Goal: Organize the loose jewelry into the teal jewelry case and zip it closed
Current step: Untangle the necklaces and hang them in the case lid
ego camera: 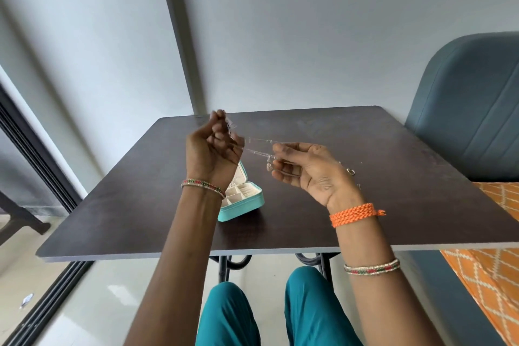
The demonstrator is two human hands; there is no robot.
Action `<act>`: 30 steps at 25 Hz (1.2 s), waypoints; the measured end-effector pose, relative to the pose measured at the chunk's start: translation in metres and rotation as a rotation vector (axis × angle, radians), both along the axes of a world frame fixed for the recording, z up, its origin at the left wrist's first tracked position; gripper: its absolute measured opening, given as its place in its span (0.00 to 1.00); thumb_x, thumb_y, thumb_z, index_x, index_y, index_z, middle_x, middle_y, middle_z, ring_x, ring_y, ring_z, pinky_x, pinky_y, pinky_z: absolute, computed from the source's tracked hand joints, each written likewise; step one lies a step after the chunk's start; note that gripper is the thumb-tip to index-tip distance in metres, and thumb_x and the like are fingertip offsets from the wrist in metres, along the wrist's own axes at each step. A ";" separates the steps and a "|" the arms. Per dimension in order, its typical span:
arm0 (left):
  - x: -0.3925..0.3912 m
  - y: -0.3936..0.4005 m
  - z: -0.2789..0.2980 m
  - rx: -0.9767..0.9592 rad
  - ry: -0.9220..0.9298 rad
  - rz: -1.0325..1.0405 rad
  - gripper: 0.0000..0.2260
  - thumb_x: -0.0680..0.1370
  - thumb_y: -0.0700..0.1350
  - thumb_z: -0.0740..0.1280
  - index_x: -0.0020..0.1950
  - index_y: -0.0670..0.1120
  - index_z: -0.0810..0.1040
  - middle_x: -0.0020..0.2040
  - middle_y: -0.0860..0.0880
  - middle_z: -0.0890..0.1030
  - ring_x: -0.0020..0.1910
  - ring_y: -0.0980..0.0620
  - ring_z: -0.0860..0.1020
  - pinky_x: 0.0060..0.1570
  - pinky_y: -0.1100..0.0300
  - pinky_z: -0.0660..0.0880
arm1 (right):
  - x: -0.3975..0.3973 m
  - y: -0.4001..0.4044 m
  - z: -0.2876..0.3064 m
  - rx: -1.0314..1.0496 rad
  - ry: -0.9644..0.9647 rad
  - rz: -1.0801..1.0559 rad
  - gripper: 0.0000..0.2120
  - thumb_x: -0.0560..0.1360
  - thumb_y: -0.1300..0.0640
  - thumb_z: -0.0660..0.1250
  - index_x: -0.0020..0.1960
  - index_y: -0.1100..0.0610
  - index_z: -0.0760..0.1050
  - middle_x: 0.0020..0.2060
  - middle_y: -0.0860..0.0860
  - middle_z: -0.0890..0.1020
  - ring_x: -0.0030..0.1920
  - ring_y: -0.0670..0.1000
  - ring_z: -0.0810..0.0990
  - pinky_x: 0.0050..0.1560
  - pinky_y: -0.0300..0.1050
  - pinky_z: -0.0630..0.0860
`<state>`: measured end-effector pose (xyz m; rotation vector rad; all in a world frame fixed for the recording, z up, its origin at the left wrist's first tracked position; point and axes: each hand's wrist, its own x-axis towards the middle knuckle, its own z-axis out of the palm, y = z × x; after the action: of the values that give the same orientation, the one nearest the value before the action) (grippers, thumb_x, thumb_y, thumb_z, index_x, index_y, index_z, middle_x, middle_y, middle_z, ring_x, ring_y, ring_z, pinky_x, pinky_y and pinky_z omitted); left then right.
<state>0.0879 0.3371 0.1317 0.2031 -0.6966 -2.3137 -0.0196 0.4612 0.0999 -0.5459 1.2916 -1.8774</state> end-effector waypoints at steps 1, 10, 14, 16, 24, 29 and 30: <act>0.001 0.001 -0.006 -0.038 -0.060 0.004 0.11 0.79 0.42 0.59 0.38 0.45 0.77 0.22 0.56 0.67 0.20 0.59 0.64 0.28 0.67 0.73 | -0.004 0.003 0.001 -0.058 -0.039 0.027 0.04 0.68 0.63 0.71 0.42 0.62 0.78 0.31 0.53 0.82 0.32 0.48 0.81 0.36 0.42 0.82; -0.005 0.004 -0.006 -0.046 -0.139 0.127 0.10 0.79 0.40 0.58 0.38 0.45 0.71 0.20 0.55 0.63 0.18 0.58 0.60 0.24 0.67 0.68 | -0.003 -0.004 0.004 -0.160 -0.051 -0.235 0.03 0.73 0.64 0.68 0.41 0.63 0.78 0.29 0.53 0.82 0.31 0.49 0.81 0.38 0.43 0.82; -0.007 0.012 -0.013 0.044 -0.070 -0.054 0.10 0.79 0.39 0.56 0.41 0.44 0.73 0.19 0.54 0.60 0.15 0.57 0.57 0.16 0.68 0.52 | 0.008 -0.011 0.002 -0.155 -0.168 -0.313 0.03 0.74 0.64 0.68 0.42 0.63 0.78 0.32 0.54 0.81 0.33 0.50 0.80 0.41 0.45 0.82; -0.007 0.013 -0.013 0.029 -0.119 -0.066 0.10 0.79 0.39 0.56 0.41 0.44 0.73 0.19 0.54 0.60 0.14 0.57 0.57 0.15 0.68 0.52 | 0.009 -0.009 0.000 -0.113 -0.189 -0.358 0.03 0.74 0.64 0.69 0.41 0.62 0.79 0.34 0.55 0.81 0.35 0.51 0.80 0.45 0.49 0.81; -0.015 0.016 -0.021 0.210 -0.135 -0.038 0.12 0.79 0.40 0.58 0.34 0.43 0.69 0.21 0.51 0.69 0.18 0.55 0.66 0.24 0.69 0.69 | 0.001 -0.010 0.008 -0.326 -0.531 -0.356 0.12 0.78 0.66 0.56 0.38 0.59 0.71 0.27 0.51 0.75 0.26 0.46 0.76 0.34 0.42 0.79; -0.004 0.020 -0.031 0.197 -0.090 -0.067 0.17 0.77 0.46 0.62 0.28 0.44 0.70 0.23 0.52 0.70 0.23 0.55 0.68 0.31 0.64 0.74 | -0.031 0.006 0.012 -0.435 -0.531 -0.435 0.15 0.77 0.67 0.48 0.35 0.54 0.64 0.20 0.46 0.66 0.16 0.43 0.57 0.16 0.33 0.55; 0.000 0.022 -0.033 0.205 -0.063 -0.098 0.18 0.77 0.48 0.63 0.28 0.44 0.72 0.22 0.53 0.69 0.23 0.56 0.66 0.29 0.65 0.70 | -0.036 0.008 0.013 -0.426 -0.505 -0.478 0.15 0.77 0.67 0.48 0.35 0.54 0.63 0.21 0.46 0.66 0.16 0.43 0.57 0.16 0.33 0.54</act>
<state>0.0877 0.3593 0.0987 0.3433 -0.5094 -2.4818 -0.0552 0.4693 0.1127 0.0583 0.7232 -2.5011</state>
